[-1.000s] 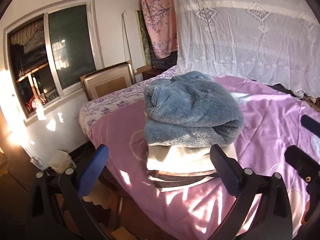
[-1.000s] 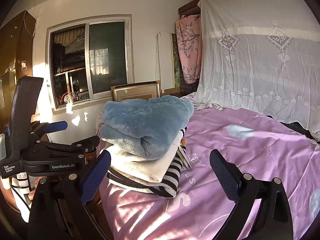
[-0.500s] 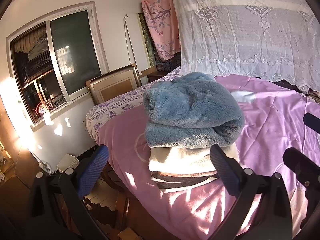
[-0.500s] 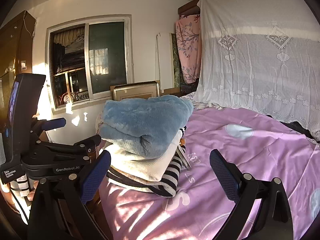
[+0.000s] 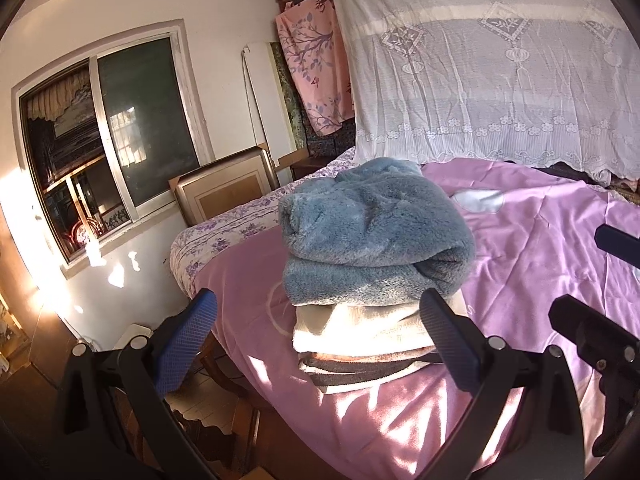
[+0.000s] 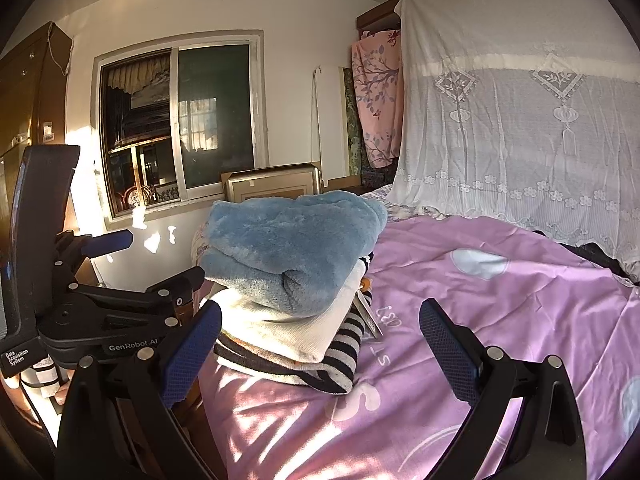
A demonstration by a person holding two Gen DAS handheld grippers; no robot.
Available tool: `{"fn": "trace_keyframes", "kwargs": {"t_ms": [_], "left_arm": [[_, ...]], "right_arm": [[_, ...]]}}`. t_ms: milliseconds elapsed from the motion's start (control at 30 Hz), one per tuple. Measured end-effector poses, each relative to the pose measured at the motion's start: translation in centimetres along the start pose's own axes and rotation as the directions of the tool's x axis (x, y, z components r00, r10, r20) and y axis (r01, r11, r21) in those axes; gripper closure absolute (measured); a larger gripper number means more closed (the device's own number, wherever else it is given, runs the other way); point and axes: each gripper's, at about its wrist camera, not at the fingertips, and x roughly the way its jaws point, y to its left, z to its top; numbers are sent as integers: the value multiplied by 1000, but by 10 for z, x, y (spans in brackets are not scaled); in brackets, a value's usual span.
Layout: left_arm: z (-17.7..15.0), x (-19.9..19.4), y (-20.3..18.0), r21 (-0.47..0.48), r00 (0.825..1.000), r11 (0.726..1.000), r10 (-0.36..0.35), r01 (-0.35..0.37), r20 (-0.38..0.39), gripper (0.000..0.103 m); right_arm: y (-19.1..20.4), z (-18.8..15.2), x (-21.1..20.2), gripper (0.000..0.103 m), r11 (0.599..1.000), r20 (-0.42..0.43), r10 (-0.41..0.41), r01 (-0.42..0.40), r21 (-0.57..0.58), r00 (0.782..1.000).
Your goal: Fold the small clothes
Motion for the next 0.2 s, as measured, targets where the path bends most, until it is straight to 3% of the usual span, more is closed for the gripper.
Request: {"fn": "trace_keyframes", "kwargs": {"t_ms": [200], "left_arm": [[1, 4, 1, -24, 1000, 1000, -20, 20, -18, 4]], "right_arm": [[0, 0, 0, 4, 1000, 4, -7, 7, -7, 1000]]}}
